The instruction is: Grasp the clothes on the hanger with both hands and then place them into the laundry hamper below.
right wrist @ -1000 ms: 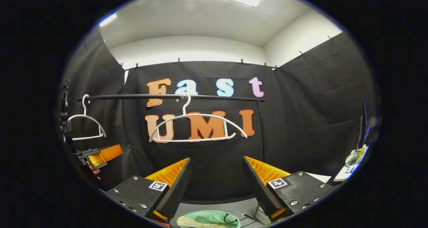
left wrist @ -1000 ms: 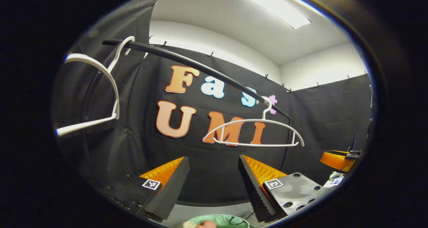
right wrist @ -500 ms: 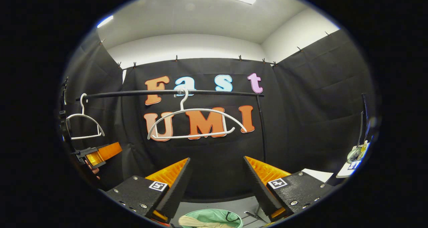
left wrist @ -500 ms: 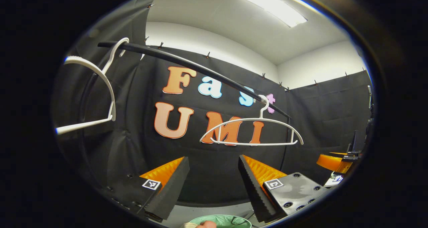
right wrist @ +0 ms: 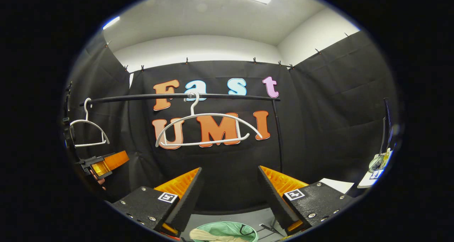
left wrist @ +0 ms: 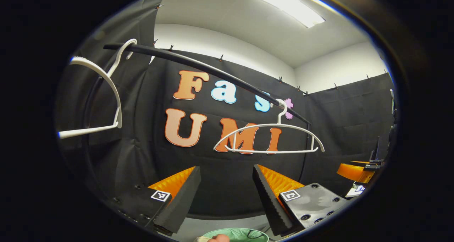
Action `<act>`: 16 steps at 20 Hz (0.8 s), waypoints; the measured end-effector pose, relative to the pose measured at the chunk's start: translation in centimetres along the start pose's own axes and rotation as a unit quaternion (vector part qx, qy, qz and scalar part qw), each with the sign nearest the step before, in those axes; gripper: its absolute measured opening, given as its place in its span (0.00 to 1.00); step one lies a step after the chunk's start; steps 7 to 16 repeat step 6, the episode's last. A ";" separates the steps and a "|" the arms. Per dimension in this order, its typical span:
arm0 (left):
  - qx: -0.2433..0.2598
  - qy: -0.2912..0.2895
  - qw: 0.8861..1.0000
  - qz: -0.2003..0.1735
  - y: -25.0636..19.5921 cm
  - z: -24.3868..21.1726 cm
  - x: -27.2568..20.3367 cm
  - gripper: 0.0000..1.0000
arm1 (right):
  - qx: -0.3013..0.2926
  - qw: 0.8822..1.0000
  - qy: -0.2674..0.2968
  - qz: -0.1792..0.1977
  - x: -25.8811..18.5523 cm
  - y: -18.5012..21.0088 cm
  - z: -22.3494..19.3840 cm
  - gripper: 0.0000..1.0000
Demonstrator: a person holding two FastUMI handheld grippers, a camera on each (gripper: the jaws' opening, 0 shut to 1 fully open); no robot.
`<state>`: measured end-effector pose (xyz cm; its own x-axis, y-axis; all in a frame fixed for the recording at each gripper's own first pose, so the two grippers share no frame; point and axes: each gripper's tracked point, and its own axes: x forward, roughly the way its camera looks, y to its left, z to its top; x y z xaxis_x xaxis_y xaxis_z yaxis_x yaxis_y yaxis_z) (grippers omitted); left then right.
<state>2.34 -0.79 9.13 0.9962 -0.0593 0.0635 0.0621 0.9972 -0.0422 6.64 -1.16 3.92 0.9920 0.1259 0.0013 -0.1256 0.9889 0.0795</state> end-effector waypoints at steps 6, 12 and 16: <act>0.000 -0.003 1.000 0.004 0.2 0.1 0.0 0.93 | -0.002 1.000 0.000 -0.001 0.0 0.0 0.1 0.93; 0.000 -0.003 1.000 0.004 0.2 0.1 0.0 0.93 | -0.002 1.000 0.000 -0.001 0.0 0.0 0.1 0.93; 0.000 -0.003 1.000 0.004 0.2 0.1 0.0 0.93 | -0.002 1.000 0.000 -0.001 0.0 0.0 0.1 0.93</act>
